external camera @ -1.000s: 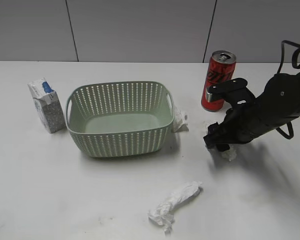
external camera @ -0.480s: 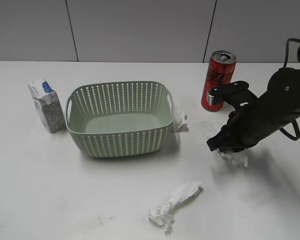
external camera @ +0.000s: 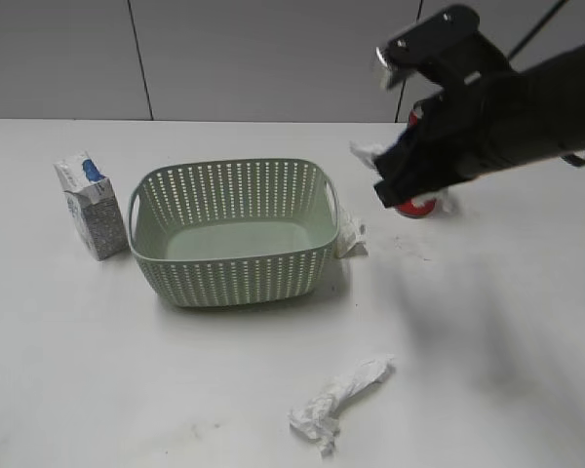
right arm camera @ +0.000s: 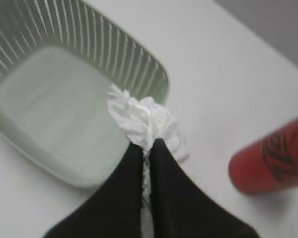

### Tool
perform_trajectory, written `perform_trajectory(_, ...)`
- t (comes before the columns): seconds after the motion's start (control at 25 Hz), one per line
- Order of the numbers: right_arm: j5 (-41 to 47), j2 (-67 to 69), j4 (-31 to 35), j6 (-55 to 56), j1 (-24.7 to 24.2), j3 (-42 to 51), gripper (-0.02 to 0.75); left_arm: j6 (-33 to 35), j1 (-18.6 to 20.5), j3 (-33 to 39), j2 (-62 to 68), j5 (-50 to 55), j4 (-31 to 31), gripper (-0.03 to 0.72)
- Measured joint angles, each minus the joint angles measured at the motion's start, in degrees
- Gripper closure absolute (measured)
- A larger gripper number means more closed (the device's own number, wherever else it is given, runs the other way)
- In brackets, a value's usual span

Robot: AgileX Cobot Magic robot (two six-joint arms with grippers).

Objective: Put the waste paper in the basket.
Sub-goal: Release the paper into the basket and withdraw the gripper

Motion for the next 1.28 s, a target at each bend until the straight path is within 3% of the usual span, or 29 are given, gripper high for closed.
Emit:
perform_trajectory(0.24, -10.7, 3.3, 6.0, -0.4, 5.9, -5.8, 0.74, 0.0, 0.0, 0.0, 0.0, 0.0, 0.0, 0.097)
perform_trajectory(0.48, -18.5, 11.8, 6.5, -0.5, 10.4, -8.4, 0.709, -0.1, 0.0, 0.0, 0.0, 0.0, 0.0, 0.097)
perform_trajectory(0.6, -18.9, 16.3, 6.5, -0.4, 11.2, -10.6, 0.54, -0.1, 0.0, 0.0, 0.0, 0.0, 0.0, 0.097)
perform_trajectory(0.72, -18.8, 19.3, 6.5, 1.6, 11.2, -11.6, 0.228, 0.0, 0.0, 0.0, 0.0, 0.0, 0.0, 0.097)
perform_trajectory(0.8, -18.2, 20.2, 6.6, 2.8, 11.2, -11.8, 0.139, 0.0, 0.0, 0.0, 0.0, 0.0, 0.0, 0.097)
perform_trajectory(1.04, -14.6, 18.4, 6.6, 3.8, 11.2, -11.9, 0.143, 0.0, 0.0, 0.0, 0.0, 0.0, 0.0, 0.097)
perform_trajectory(1.28, 1.2, 11.5, 6.3, 6.8, 7.8, -12.2, 0.145, -0.1, 0.0, 0.0, 0.0, 0.0, 0.0, 0.097)
